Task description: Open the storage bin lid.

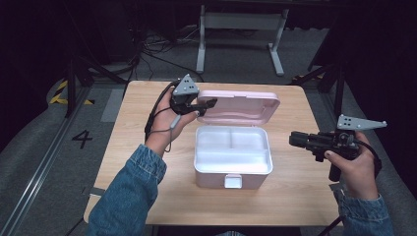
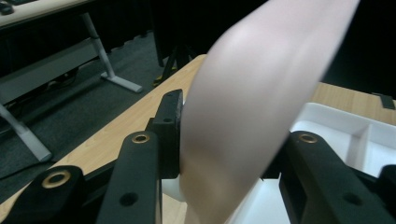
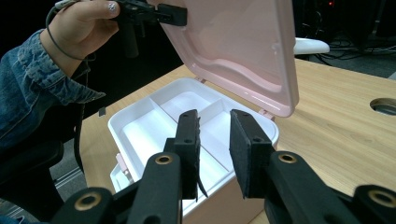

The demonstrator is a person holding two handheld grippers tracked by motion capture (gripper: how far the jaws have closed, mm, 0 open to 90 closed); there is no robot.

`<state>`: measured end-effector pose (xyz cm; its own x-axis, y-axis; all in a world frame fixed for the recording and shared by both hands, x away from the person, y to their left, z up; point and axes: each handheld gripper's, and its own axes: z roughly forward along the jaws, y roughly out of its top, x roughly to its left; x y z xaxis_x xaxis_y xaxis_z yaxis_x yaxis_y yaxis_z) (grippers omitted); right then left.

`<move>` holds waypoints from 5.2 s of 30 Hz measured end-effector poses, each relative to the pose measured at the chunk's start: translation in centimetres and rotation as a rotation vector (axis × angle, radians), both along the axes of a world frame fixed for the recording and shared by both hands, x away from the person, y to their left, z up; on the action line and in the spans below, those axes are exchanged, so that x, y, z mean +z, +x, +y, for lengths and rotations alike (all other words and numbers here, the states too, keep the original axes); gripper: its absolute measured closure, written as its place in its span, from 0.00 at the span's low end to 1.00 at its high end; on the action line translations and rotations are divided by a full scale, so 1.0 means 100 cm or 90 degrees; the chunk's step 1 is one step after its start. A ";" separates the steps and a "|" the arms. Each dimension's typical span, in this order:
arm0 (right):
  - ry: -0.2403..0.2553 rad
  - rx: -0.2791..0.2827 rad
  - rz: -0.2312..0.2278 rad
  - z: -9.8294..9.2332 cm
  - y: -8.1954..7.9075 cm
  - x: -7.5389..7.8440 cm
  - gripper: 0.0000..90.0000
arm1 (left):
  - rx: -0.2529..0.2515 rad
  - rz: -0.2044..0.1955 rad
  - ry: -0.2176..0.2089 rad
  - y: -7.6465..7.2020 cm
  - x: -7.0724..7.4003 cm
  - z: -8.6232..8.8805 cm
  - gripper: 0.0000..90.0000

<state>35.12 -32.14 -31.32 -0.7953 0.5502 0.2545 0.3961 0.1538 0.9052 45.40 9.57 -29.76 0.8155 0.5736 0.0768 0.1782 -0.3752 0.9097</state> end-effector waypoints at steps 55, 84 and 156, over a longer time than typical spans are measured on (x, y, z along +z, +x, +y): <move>-0.013 -0.022 0.025 -0.006 0.010 -0.012 0.77 | 0.073 0.044 -0.051 0.056 -0.030 -0.005 0.55; -0.005 -0.027 0.032 -0.009 0.013 -0.014 0.74 | 0.100 0.106 -0.051 0.074 -0.055 -0.005 0.50; 0.005 -0.048 0.044 -0.011 0.018 -0.021 0.68 | 0.175 0.285 0.005 0.090 -0.097 -0.010 0.23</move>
